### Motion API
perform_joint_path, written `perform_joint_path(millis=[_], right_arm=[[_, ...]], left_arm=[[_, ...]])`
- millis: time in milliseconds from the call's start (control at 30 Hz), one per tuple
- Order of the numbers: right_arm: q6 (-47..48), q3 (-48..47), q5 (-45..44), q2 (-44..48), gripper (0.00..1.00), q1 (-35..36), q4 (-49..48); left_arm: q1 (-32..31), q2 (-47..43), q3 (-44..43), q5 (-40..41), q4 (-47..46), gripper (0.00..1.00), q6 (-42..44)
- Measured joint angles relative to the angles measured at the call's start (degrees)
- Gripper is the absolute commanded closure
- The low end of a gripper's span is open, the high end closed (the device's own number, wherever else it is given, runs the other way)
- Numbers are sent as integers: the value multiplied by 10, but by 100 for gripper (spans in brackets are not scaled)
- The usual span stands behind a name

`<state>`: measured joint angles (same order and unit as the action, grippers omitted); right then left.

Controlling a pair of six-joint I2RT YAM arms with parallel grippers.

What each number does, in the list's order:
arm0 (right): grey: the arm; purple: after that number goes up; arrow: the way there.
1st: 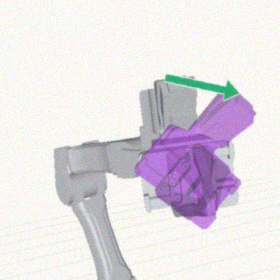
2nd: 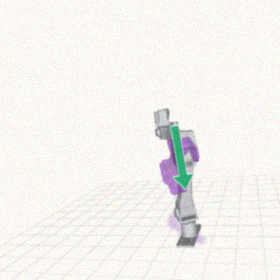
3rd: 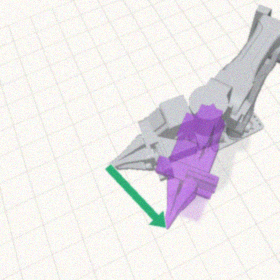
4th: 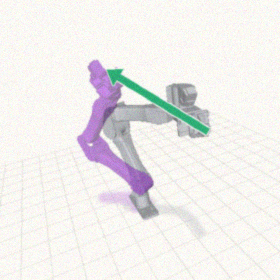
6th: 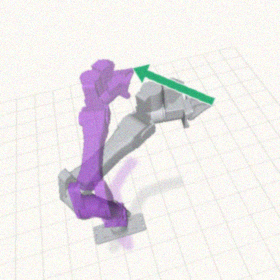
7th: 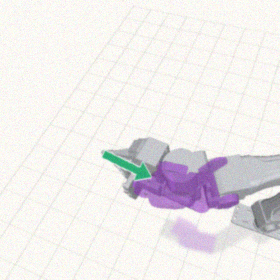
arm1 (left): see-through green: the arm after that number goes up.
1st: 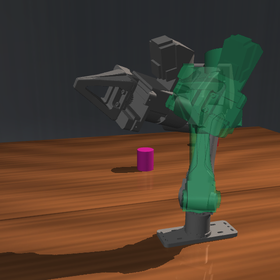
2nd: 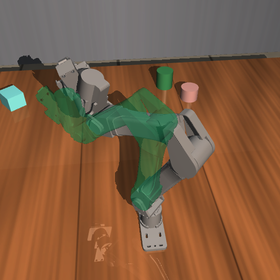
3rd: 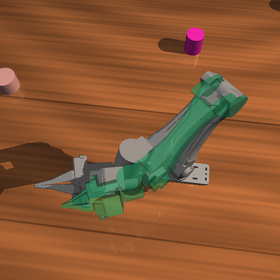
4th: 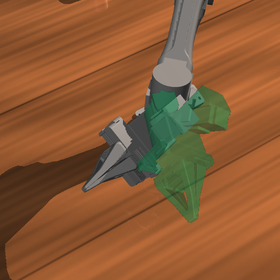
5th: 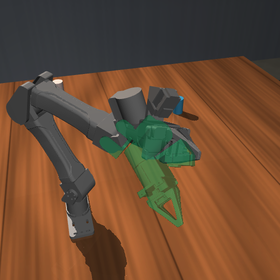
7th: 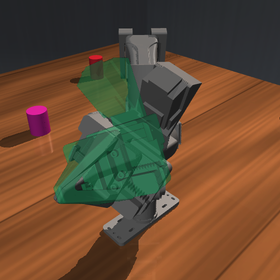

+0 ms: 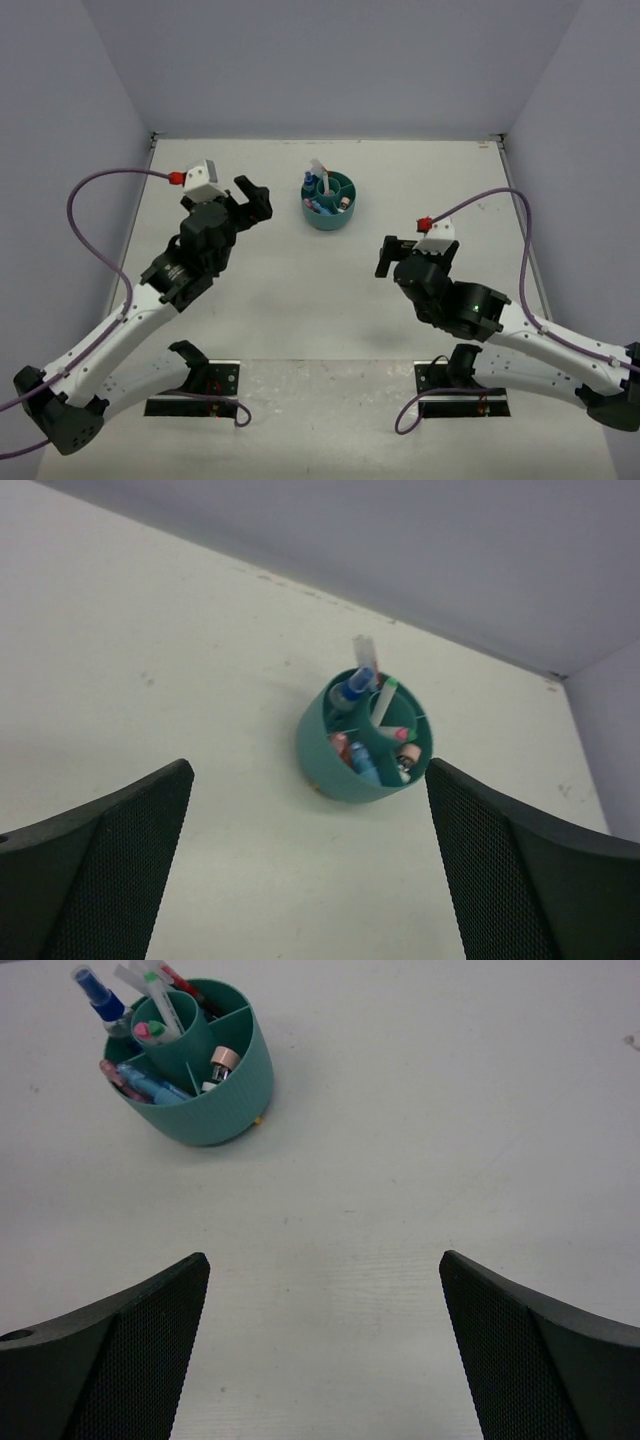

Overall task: Sort the stationery into containers
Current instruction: Reset both arms

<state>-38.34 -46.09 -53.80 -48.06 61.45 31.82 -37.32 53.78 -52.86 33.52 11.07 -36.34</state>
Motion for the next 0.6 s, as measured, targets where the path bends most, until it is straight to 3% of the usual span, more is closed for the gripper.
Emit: perform_joint_path(millis=[133, 300, 600], right_arm=[[21, -15, -1, 36, 1, 0, 11], [31, -17, 7, 95, 1, 0, 32], [33, -17, 6, 148, 1, 0, 78]], left_arm=[[0, -72, 4, 22, 121, 0, 22], [0, -133, 20, 21, 200, 0, 60], [1, -191, 75, 68, 248, 0, 85]])
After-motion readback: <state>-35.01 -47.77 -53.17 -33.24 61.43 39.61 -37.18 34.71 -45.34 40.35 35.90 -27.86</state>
